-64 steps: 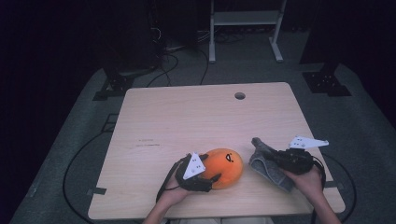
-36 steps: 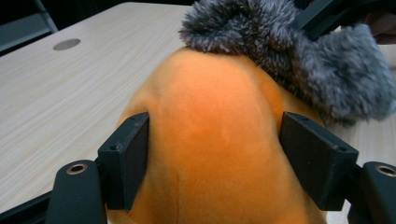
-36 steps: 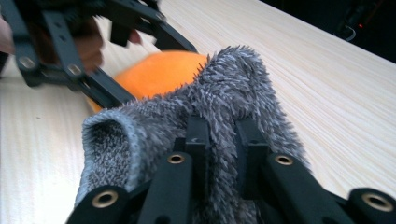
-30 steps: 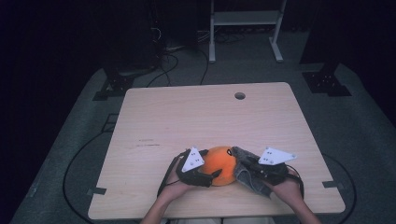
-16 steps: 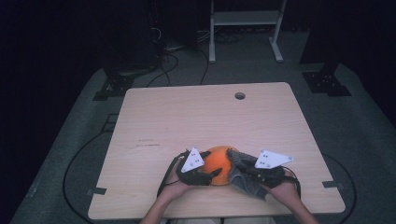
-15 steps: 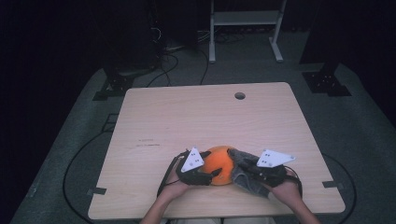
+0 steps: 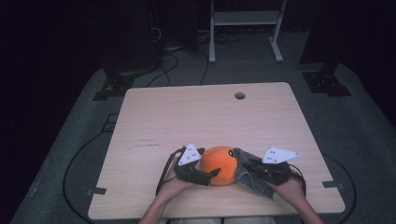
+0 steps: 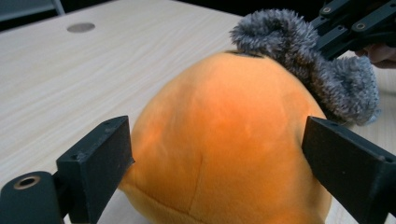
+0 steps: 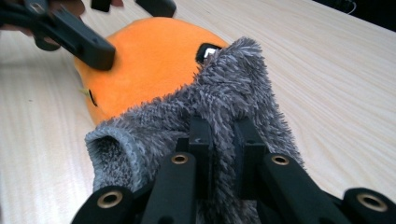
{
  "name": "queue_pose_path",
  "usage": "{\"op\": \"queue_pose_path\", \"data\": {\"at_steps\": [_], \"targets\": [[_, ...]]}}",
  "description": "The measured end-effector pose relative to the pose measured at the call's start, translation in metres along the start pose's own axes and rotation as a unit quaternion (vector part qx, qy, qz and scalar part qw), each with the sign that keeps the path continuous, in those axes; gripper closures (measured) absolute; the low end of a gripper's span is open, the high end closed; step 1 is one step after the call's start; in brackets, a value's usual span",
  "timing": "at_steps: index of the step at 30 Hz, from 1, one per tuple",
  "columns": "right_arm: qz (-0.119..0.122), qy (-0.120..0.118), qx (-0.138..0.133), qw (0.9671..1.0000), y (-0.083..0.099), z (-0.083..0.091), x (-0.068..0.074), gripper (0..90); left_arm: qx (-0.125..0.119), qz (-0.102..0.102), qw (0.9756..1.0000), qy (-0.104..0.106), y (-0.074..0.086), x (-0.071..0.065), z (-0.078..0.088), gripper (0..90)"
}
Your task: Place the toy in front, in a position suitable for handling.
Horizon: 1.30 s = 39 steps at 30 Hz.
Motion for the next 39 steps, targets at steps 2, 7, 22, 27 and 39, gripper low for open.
{"op": "queue_pose_path", "data": {"at_steps": [2, 7, 22, 27, 39], "targets": [[0.004, -0.002, -0.012, 0.9999, -0.005, 0.004, 0.002, 79.6, 0.005, -0.02, 0.9997, -0.01, 0.004, -0.003, -0.004, 15.5], [0.025, -0.024, -0.047, 0.9983, -0.029, 0.005, 0.017, 79.6, 0.008, -0.074, 0.9969, -0.028, 0.002, -0.012, -0.004, 24.0], [0.013, -0.014, -0.001, 0.9998, -0.004, 0.002, 0.002, 79.6, 0.0, -0.015, 0.9998, -0.015, -0.004, 0.003, 0.011, 6.3], [0.023, -0.024, 0.004, 0.9995, 0.003, 0.005, 0.006, 79.6, 0.027, 0.034, 0.9987, 0.025, 0.004, 0.002, 0.0, 5.4], [0.059, -0.037, -0.031, 0.9971, -0.022, 0.006, 0.03, 79.6, 0.024, -0.085, 0.9956, -0.031, 0.006, -0.012, 0.001, 24.0]]}}
Point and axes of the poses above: each handheld gripper's, and its own axes: z roughly backward along the jaws, y roughly out of its underside, x roughly to its left, the point moved 10 cm from there along -z, roughly forward along the jaws, and after that the axes turned 10 degrees about x, right-handed, at the moved point
